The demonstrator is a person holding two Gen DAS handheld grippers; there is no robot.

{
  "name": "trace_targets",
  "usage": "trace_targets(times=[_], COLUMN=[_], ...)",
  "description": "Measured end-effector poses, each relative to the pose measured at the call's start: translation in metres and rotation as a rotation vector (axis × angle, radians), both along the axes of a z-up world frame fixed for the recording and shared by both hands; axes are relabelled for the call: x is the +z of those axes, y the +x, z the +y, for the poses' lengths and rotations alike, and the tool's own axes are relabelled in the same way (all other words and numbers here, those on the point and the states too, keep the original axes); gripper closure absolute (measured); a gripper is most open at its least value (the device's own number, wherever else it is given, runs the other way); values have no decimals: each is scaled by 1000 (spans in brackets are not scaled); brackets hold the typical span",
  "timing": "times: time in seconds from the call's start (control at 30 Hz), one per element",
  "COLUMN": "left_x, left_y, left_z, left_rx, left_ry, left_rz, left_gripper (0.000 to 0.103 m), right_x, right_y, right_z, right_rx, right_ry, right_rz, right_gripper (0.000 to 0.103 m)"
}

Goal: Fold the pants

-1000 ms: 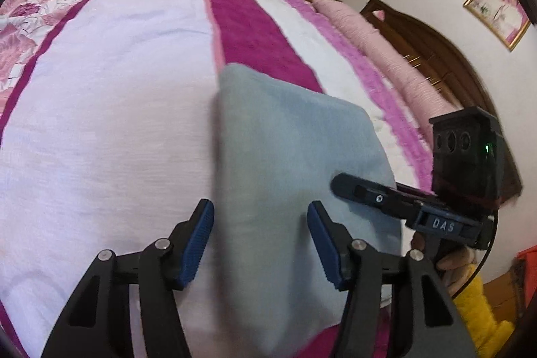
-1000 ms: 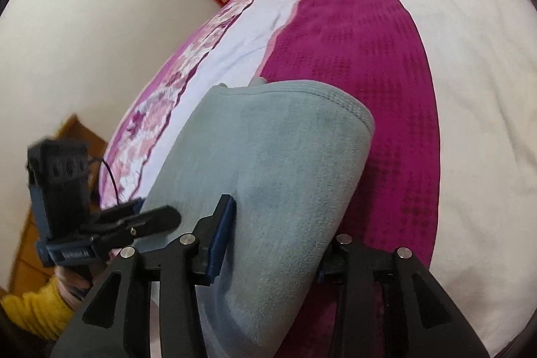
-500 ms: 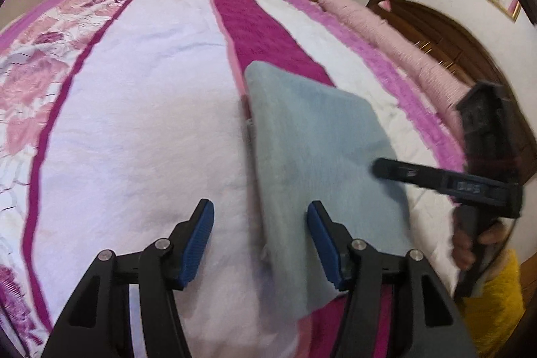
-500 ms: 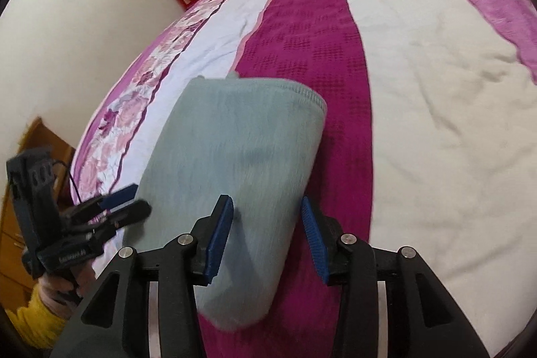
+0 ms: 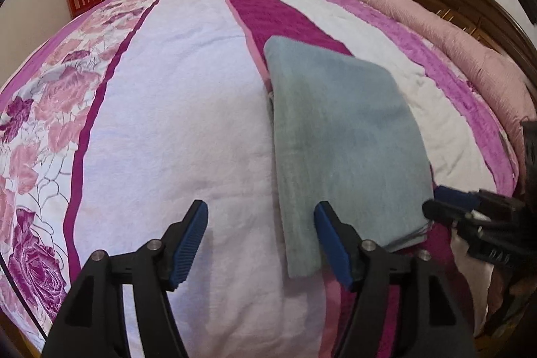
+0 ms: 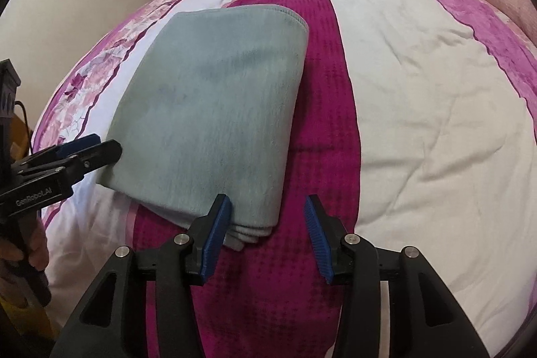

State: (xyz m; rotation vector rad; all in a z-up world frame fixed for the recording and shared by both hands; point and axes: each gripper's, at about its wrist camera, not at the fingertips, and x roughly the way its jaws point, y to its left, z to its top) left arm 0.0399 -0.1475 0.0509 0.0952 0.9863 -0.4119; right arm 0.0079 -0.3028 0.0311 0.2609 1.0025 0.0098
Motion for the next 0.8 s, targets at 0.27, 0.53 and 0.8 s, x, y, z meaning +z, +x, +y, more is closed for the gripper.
trace_targets(times=[0.27,0.53,0.8], left_x=[5,-6,-39], left_y=[-16,-42,-43], left_z=[6,0,-17], left_rx=[11,6,0], left_ry=[15,66,109], left_rz=[-14,-56,35], left_gripper=[18,0,0], right_x=[9,4,-24], right_y=[-22,-45,-40], right_z=[7,9,-1], right_rx=[-16,-77,-119], right_ry=[-57,-181,-134], right_rz=[-36,-35,24], right_gripper=[37,23,22])
